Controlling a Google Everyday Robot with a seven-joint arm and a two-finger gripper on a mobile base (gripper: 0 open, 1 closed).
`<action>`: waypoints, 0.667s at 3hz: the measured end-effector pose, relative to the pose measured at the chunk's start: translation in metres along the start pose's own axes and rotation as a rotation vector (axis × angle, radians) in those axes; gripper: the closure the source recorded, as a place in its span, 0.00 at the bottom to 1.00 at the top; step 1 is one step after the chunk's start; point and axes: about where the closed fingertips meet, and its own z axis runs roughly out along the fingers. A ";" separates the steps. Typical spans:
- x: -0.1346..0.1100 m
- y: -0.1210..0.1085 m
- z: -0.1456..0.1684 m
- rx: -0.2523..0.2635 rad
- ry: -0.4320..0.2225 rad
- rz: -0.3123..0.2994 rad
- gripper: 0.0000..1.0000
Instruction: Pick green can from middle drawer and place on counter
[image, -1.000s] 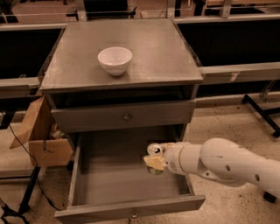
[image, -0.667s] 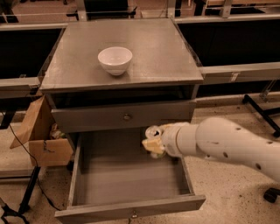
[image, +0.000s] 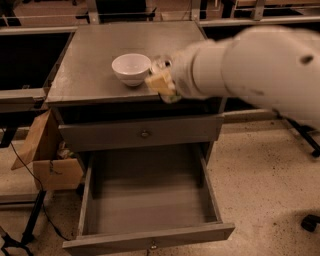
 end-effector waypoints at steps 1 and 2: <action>-0.070 -0.009 0.003 0.001 -0.034 -0.015 1.00; -0.101 -0.050 0.032 0.037 -0.002 0.003 1.00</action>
Offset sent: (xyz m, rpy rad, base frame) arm 0.1526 0.0264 0.1030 -0.0383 -0.0005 -0.1140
